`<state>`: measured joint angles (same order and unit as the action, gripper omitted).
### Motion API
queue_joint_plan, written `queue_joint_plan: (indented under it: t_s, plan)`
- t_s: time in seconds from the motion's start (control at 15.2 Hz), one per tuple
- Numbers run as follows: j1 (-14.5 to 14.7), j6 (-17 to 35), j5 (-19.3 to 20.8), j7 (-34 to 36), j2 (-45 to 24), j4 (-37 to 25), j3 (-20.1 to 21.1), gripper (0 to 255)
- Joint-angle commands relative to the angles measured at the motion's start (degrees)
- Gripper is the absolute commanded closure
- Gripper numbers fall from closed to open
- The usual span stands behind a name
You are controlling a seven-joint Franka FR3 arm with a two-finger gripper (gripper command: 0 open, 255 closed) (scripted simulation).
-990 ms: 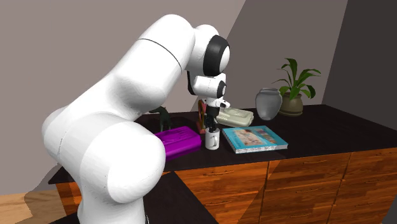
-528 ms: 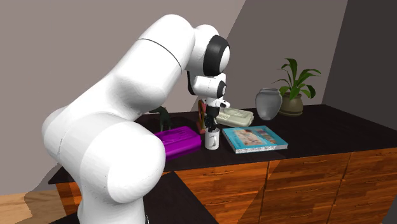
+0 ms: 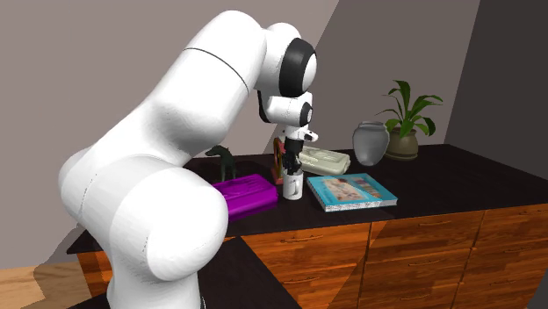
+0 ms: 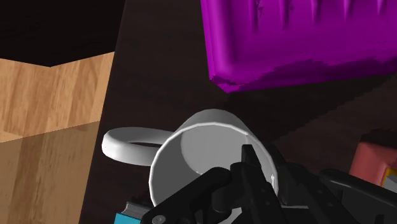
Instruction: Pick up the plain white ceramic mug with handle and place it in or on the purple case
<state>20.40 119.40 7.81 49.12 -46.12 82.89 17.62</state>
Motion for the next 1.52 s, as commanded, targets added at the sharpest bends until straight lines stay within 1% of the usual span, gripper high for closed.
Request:
queue_joint_plan:
  t_s: [0.0, 0.73, 1.45]
  plan:
    - [-0.07, -1.02, -0.17, 0.00, 0.80, -0.22, 0.16, 255]
    - [-0.58, -6.66, -1.21, -0.06, 5.35, -1.40, 1.03, 255]
    - [-0.80, -13.06, -2.10, -0.07, 8.78, -4.47, 1.71, 255]
